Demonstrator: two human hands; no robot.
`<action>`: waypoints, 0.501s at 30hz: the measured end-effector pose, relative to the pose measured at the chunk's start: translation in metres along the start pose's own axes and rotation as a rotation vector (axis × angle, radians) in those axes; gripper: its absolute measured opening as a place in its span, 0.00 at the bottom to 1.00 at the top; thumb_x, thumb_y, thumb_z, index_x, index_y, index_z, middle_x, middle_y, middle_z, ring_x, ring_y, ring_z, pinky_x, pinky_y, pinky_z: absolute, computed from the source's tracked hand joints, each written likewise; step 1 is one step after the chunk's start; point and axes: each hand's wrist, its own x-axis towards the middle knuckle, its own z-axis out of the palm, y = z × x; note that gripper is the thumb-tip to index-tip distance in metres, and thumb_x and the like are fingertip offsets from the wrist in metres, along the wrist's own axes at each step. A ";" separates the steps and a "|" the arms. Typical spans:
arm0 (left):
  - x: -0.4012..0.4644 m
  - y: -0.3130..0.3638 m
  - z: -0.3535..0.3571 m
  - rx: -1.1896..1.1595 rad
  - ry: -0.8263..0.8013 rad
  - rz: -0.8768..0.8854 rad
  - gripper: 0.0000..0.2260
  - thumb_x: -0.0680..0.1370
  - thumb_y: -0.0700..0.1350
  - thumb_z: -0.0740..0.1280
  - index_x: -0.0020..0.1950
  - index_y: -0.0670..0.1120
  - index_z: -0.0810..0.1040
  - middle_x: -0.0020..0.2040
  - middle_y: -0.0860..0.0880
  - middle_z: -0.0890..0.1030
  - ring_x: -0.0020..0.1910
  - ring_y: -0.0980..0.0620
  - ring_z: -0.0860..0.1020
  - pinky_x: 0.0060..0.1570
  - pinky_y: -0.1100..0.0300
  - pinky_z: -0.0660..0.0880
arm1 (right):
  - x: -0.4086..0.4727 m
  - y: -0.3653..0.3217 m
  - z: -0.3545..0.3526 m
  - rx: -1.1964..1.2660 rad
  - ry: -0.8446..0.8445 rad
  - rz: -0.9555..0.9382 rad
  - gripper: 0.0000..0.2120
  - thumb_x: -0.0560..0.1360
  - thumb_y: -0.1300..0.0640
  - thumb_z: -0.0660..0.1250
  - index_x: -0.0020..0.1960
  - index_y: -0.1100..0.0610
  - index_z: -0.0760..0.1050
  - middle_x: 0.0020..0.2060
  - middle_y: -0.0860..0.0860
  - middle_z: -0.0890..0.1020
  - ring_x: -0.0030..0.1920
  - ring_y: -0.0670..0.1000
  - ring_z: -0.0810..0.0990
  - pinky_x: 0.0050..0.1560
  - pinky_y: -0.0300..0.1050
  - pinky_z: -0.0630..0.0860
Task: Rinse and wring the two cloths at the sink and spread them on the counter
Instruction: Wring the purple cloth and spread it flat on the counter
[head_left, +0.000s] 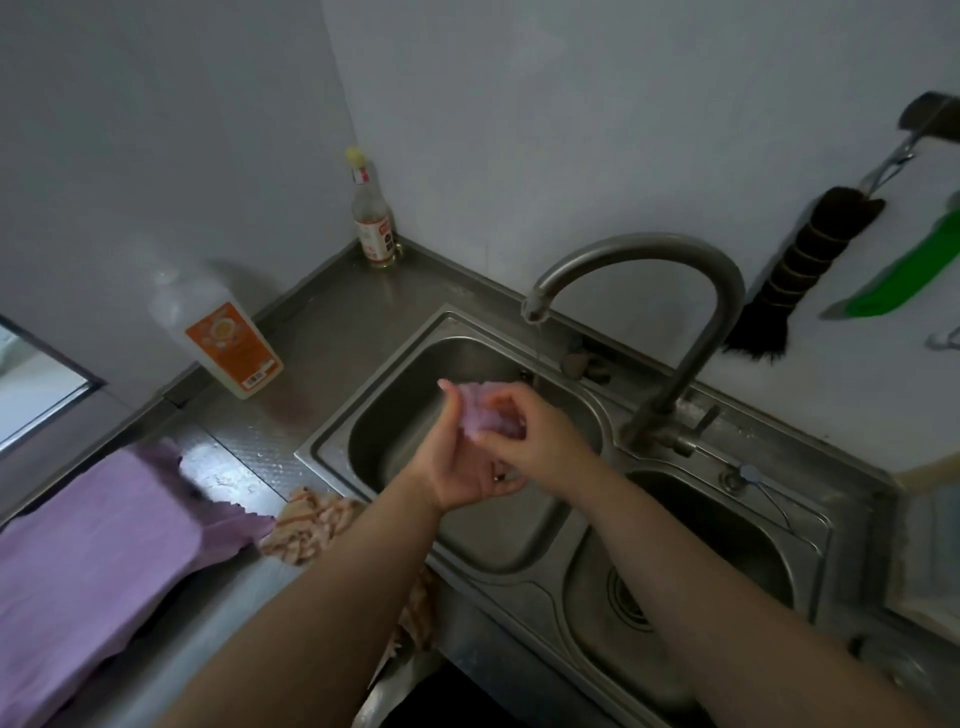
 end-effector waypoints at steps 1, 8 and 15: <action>-0.003 0.004 0.000 0.001 0.003 0.017 0.31 0.73 0.72 0.57 0.59 0.48 0.79 0.54 0.44 0.81 0.55 0.45 0.77 0.62 0.47 0.68 | -0.007 0.002 0.007 0.008 -0.045 -0.048 0.15 0.74 0.57 0.71 0.59 0.50 0.72 0.55 0.45 0.78 0.54 0.40 0.77 0.53 0.37 0.75; -0.025 0.041 -0.002 0.576 0.059 -0.153 0.22 0.69 0.40 0.72 0.62 0.41 0.72 0.46 0.43 0.79 0.44 0.47 0.79 0.58 0.45 0.76 | 0.002 0.041 -0.023 -0.987 0.100 -0.337 0.47 0.71 0.45 0.68 0.77 0.46 0.38 0.77 0.53 0.47 0.77 0.61 0.48 0.74 0.64 0.53; -0.026 0.066 0.038 1.264 -0.033 -0.287 0.27 0.71 0.40 0.74 0.69 0.47 0.69 0.57 0.45 0.78 0.52 0.48 0.78 0.54 0.50 0.76 | 0.028 0.023 -0.019 -1.027 0.092 -0.592 0.42 0.70 0.53 0.71 0.76 0.55 0.50 0.58 0.60 0.77 0.52 0.61 0.79 0.44 0.53 0.80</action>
